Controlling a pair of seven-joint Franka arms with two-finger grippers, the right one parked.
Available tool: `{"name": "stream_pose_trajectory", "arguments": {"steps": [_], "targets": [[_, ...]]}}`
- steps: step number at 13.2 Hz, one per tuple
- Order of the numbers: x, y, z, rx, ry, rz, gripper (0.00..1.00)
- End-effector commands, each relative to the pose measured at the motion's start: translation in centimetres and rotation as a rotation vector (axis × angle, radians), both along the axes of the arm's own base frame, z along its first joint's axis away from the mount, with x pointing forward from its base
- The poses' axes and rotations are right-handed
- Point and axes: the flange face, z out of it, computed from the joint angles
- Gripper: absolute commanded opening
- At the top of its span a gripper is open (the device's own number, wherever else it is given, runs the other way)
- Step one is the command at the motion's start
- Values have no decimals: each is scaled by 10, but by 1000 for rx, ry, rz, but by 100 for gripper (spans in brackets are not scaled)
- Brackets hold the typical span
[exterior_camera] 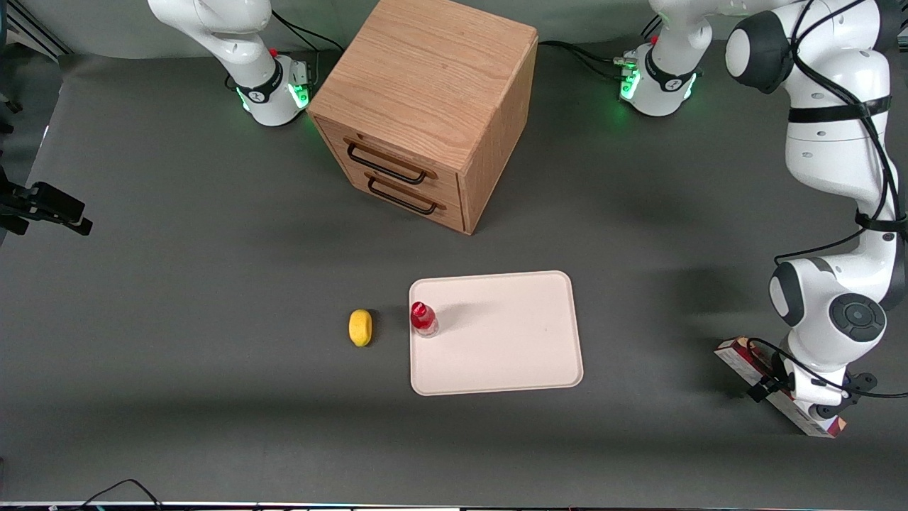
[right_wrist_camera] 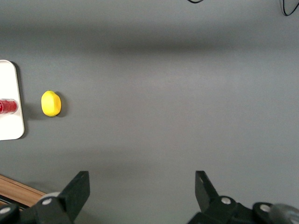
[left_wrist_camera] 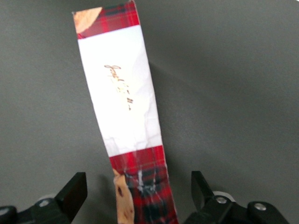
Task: Place red cookie box on tray
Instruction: 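Move the open left gripper down over the red cookie box, then close the left gripper on the end of the cookie box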
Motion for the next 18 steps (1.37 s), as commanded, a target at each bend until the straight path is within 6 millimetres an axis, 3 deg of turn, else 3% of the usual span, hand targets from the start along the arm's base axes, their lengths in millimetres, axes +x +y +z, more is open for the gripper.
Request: {"name": "stream_pose_trajectory", "arguments": {"steps": [1,2,5,10,14,18], "targets": [[5,6,4,11,-10,-18,57],[5,6,5,11,-4,-24,35],[3,21,5,-10,2,-32,0],[3,22,12,13,17,-112,0],[8,11,50,12,46,-123,0],[-3,-23,147,-22,166,-129,0]]}}
